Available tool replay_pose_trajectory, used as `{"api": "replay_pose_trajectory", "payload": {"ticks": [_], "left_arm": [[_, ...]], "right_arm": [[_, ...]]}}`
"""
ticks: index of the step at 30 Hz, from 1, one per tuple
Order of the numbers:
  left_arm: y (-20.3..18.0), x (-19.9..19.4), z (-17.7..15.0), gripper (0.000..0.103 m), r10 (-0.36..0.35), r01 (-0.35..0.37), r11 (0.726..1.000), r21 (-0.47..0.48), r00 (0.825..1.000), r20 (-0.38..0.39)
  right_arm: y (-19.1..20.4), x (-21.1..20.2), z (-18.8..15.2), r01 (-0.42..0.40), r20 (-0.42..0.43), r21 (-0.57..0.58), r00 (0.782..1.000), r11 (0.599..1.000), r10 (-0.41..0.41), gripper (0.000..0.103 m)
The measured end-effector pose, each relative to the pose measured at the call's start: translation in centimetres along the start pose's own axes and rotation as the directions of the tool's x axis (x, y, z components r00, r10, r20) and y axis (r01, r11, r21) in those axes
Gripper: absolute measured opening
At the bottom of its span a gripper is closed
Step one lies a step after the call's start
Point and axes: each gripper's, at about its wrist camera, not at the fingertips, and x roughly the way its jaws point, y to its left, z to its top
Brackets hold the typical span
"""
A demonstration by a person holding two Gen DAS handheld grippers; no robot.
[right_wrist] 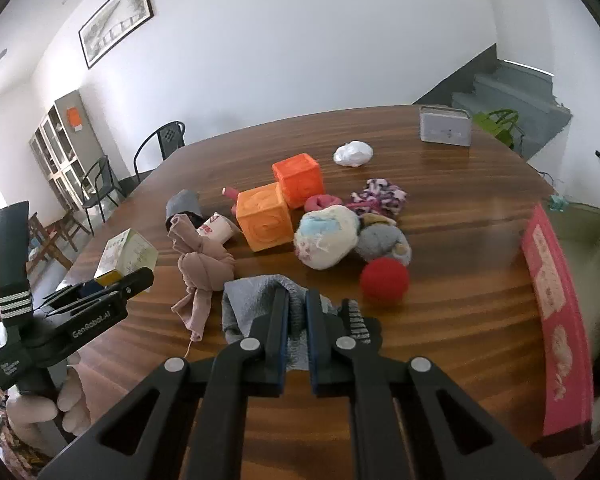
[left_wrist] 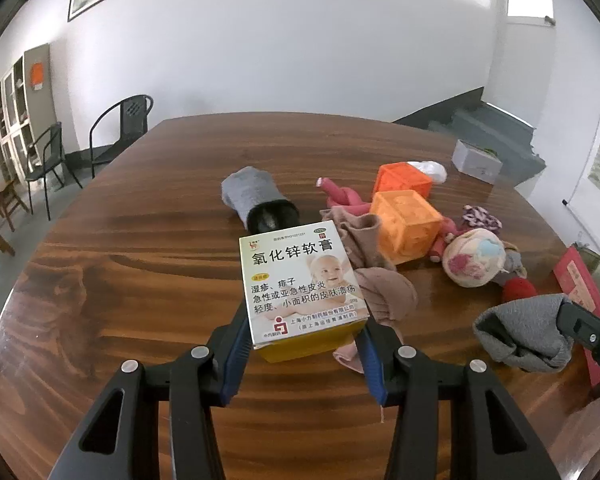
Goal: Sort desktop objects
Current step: 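Grasp the yellow medicine box with the left gripper while the right grasps the grey sock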
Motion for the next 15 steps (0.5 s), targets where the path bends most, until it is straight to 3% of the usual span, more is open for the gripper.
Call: {"api": "replay_pose_trajectory", "payload": {"ticks": [8, 13, 14, 15], "left_arm": [[-0.7, 0.2, -0.3, 0.05, -0.014, 0.014, 1.0, 0.016, 1.0, -0.012], [-0.9, 0.1, -0.3, 0.05, -0.02, 0.02, 1.0, 0.021, 1.0, -0.011], [-0.9, 0.1, -0.3, 0.05, -0.021, 0.021, 1.0, 0.02, 1.0, -0.011], [-0.9, 0.1, -0.3, 0.05, -0.022, 0.022, 1.0, 0.019, 1.0, -0.011]], "right_arm": [[-1.0, -4.4, 1.3, -0.002, 0.1, 0.027, 0.995, 1.0, 0.0, 0.005], [-0.9, -4.0, 0.9, -0.086, 0.033, -0.025, 0.996, 0.996, 0.086, 0.006], [-0.9, -3.7, 0.5, -0.112, 0.008, -0.032, 0.994, 0.993, 0.112, 0.01], [-0.8, -3.4, 0.1, -0.134, -0.018, -0.036, 0.991, 0.99, 0.133, 0.021]]}}
